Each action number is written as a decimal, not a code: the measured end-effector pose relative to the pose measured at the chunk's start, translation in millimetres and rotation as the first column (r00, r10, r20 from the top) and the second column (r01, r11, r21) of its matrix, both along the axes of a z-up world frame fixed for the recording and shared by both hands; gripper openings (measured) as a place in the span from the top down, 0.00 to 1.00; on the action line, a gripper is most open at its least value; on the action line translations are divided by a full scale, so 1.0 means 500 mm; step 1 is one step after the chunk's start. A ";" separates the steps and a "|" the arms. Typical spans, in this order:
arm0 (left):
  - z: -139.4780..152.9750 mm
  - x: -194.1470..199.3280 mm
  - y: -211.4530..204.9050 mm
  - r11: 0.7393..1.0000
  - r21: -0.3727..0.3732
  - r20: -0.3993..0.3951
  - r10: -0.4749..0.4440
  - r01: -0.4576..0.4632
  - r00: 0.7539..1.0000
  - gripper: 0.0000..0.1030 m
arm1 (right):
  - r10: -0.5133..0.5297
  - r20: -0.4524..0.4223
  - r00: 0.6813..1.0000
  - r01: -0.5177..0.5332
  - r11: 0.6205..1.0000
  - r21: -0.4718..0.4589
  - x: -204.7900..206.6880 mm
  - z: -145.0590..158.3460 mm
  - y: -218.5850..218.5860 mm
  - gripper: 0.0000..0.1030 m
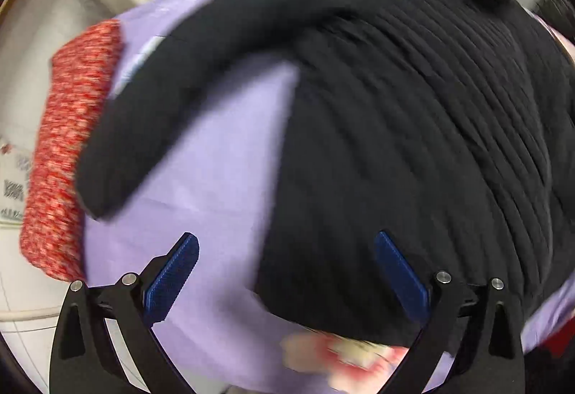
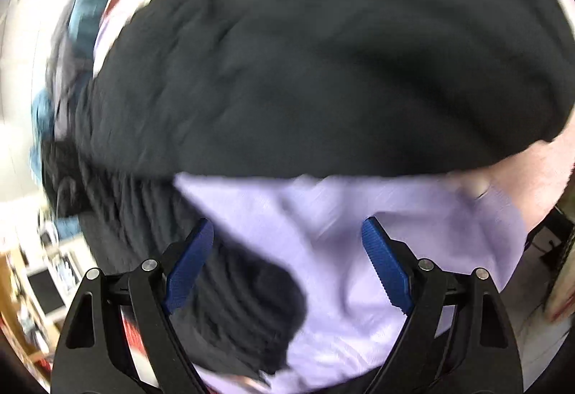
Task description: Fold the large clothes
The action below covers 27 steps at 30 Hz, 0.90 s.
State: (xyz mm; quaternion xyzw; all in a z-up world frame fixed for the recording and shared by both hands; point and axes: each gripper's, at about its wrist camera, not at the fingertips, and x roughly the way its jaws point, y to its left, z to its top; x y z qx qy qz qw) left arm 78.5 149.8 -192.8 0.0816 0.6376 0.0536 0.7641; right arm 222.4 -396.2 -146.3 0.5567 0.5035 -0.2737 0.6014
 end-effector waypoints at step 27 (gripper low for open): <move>-0.014 -0.027 -0.052 0.997 -0.075 -0.032 0.028 -0.030 0.999 0.06 | 0.409 -0.187 0.893 -0.438 0.698 -0.566 0.209 0.258 -0.151 0.24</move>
